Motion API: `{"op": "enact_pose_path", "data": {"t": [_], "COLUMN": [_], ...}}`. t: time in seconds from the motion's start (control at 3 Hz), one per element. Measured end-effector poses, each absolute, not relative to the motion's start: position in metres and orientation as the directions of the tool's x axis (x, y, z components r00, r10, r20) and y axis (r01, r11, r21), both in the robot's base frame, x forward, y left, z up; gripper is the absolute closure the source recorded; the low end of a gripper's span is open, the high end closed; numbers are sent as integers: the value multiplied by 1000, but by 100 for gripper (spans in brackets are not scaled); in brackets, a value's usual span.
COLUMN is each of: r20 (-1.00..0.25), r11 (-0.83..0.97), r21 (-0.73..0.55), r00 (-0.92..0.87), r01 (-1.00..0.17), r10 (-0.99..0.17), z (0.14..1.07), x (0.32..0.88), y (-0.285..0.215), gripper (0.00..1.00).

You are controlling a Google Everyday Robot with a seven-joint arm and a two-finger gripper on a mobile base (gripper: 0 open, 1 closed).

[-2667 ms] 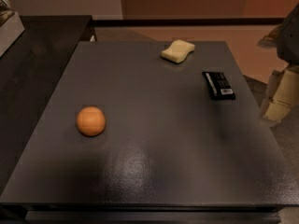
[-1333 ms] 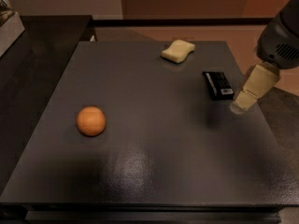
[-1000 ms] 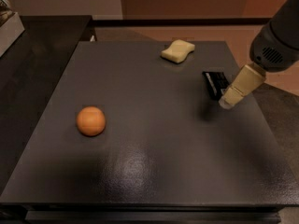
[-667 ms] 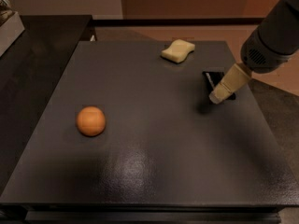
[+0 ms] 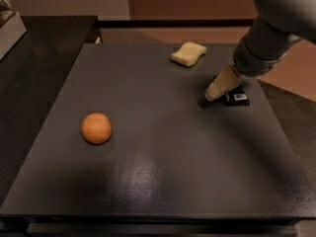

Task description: Move rxbar chocolate near orange

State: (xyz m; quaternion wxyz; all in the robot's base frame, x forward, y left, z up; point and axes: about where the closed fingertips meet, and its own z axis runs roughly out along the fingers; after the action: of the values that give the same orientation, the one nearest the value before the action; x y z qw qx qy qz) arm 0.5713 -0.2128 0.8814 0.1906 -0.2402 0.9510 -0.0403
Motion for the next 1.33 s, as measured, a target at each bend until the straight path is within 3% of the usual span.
{"op": "enact_pose_path", "data": {"t": [1.33], "r20": [-242], "r11": [940], "r21": [-87], "r00": [-909], "r01": [-329], "r10": [-340], "z": [830], "x": [611], "y": [-214], "gripper": [0]}}
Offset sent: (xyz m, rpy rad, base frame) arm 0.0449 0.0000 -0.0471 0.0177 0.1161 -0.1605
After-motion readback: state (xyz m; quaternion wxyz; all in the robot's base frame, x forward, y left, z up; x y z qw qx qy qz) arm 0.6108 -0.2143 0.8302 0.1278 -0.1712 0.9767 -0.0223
